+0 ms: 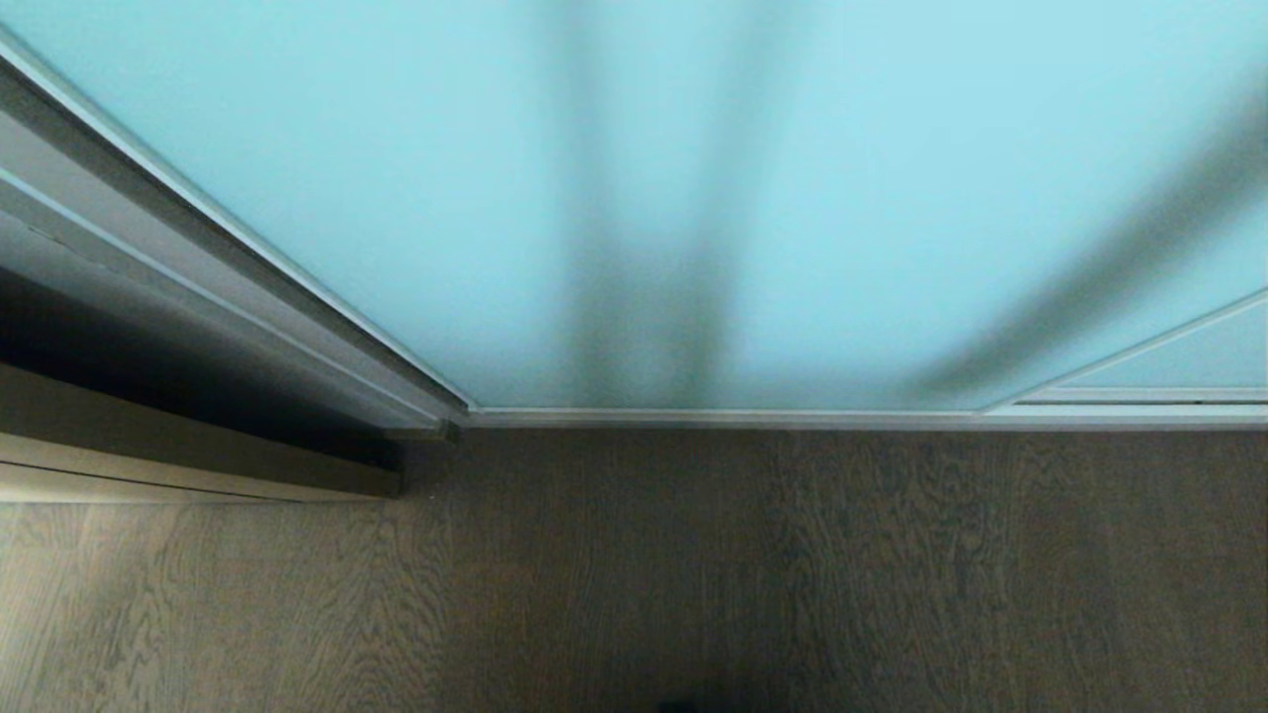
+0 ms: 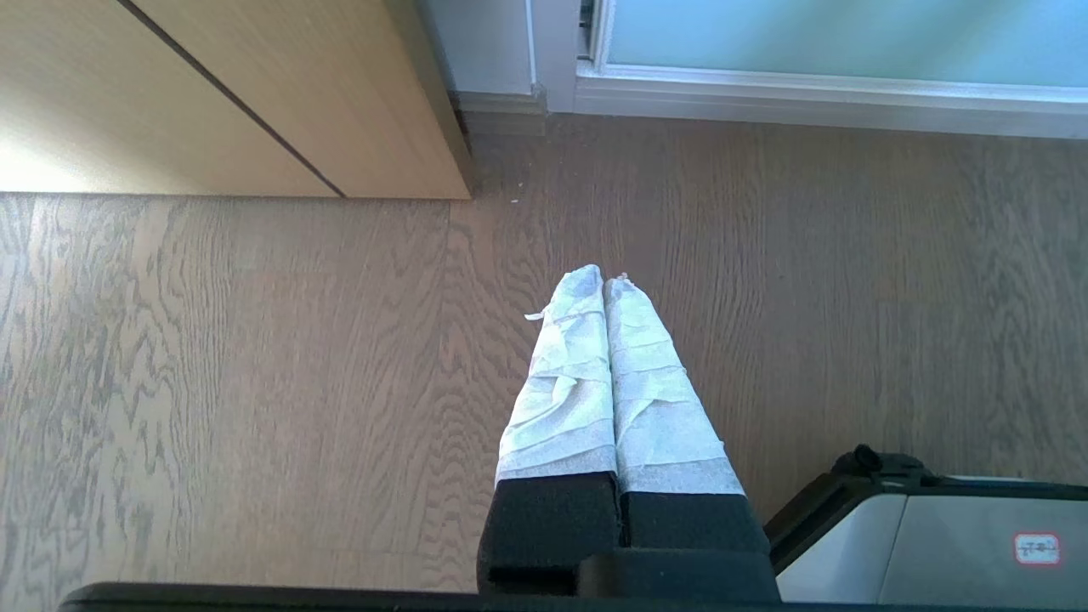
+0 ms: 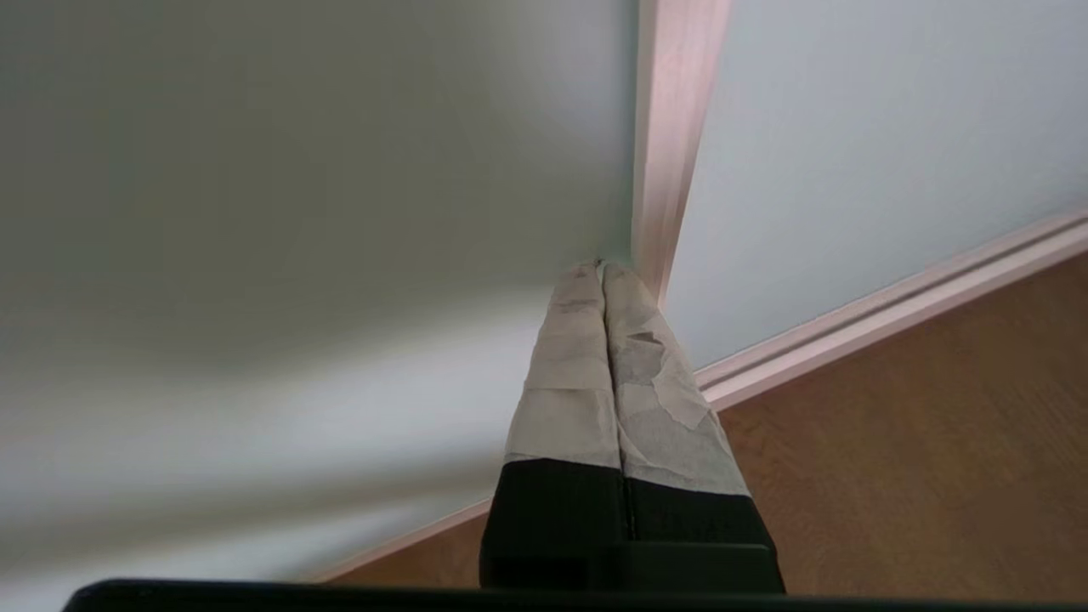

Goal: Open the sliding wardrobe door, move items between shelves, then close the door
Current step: Open the door

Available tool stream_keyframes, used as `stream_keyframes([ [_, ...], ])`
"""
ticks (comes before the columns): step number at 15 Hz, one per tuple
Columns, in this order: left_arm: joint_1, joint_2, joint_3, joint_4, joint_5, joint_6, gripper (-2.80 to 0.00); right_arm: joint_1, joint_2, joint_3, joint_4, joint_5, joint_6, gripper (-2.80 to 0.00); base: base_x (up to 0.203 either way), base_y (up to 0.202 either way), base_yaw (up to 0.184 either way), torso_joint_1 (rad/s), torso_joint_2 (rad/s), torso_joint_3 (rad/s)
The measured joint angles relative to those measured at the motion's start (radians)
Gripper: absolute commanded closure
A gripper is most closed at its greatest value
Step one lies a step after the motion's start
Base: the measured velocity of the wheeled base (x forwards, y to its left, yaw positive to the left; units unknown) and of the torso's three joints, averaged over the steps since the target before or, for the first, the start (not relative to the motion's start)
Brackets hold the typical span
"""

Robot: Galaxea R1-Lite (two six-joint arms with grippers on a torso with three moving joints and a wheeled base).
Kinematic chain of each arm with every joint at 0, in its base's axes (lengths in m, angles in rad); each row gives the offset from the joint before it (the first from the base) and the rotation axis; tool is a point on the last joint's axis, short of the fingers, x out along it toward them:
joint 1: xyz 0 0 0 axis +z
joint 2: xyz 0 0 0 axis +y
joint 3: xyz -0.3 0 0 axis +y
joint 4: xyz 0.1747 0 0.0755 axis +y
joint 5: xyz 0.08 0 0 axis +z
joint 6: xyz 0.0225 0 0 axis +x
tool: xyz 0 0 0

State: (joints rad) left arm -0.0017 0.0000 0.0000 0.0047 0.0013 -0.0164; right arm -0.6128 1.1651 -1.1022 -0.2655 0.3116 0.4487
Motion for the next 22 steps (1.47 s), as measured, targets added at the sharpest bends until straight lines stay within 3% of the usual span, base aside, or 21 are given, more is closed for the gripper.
stream_keyframes([
  [10,0.000,0.000,0.000,0.000,0.000,0.000,0.00,-0.052,0.052,-0.006,-0.116,0.000,-0.004,0.00,0.000,0.000,0.000,0.000,0.00,0.000],
  [18,0.000,0.000,0.000,0.000,0.000,0.000,0.00,-0.161,0.102,-0.009,-0.229,-0.002,-0.006,0.00,0.000,0.000,0.000,0.000,0.00,0.000],
  [22,0.000,0.000,0.000,0.000,0.000,0.000,0.00,-0.259,0.106,-0.020,-0.299,0.006,-0.016,0.00,0.000,0.000,0.000,0.000,0.00,0.000],
])
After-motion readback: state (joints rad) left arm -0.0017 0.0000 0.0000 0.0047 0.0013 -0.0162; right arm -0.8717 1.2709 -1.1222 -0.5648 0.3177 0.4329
